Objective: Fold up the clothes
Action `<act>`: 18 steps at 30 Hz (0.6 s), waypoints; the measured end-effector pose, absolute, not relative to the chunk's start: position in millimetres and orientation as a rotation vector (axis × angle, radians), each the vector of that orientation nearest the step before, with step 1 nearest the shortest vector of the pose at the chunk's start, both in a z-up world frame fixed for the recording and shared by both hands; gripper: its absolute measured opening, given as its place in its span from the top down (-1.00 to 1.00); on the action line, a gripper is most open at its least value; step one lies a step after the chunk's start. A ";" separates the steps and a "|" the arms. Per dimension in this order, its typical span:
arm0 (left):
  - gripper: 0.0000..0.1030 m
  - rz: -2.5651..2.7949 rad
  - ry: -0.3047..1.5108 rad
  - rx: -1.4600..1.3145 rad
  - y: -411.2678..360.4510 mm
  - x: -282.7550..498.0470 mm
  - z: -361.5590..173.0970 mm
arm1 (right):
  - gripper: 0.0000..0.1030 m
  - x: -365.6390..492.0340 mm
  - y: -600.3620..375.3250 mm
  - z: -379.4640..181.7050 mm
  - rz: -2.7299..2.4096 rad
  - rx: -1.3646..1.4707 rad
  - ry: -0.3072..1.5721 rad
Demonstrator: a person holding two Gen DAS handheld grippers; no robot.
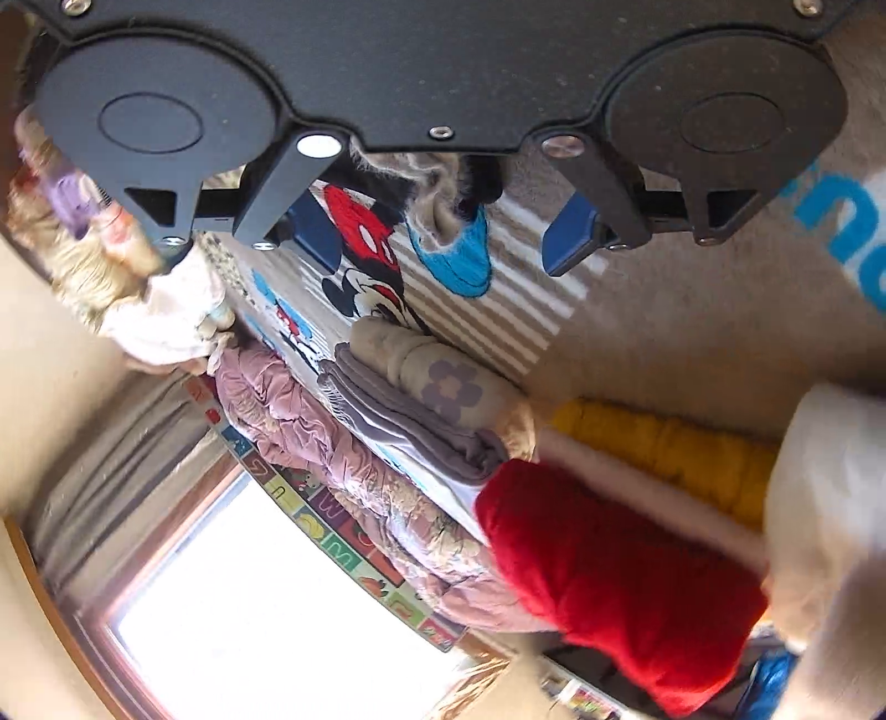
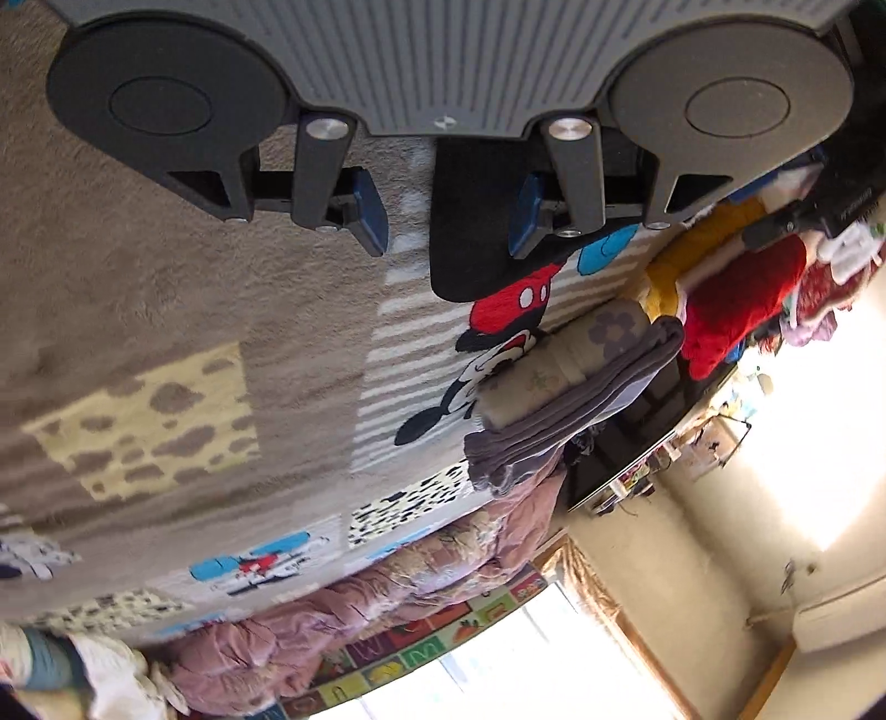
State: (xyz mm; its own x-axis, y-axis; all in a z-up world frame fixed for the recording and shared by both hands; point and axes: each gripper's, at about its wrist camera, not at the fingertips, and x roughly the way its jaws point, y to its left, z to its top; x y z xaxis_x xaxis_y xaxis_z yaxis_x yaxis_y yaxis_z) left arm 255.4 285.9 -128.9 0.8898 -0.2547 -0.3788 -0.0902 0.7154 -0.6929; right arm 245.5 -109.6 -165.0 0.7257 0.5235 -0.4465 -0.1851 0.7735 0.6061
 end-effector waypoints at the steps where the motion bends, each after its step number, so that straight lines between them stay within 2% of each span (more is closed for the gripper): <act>1: -0.57 -0.111 0.493 -0.817 287.3 253.8 -132.8 | -0.03 246.3 -109.1 -168.0 0.414 0.587 0.660; 5: -0.60 -0.181 0.560 -0.884 277.7 253.6 -142.4 | -0.03 248.8 -103.0 -179.3 0.420 0.653 0.702; 10: -0.61 -0.182 0.647 -0.818 257.0 262.6 -145.4 | -0.12 248.0 -98.7 -190.2 0.417 0.724 0.713; 13: -0.57 -0.161 0.664 -0.756 246.3 268.7 -146.7 | -0.12 250.0 -93.0 -191.4 0.433 0.709 0.717; 14: -0.48 -0.156 0.665 -0.740 243.2 270.6 -146.9 | -0.12 250.7 -90.5 -191.7 0.439 0.700 0.717; 18: -0.45 -0.138 0.661 -0.703 234.5 275.2 -150.4 | -0.12 252.3 -82.2 -191.0 0.448 0.669 0.716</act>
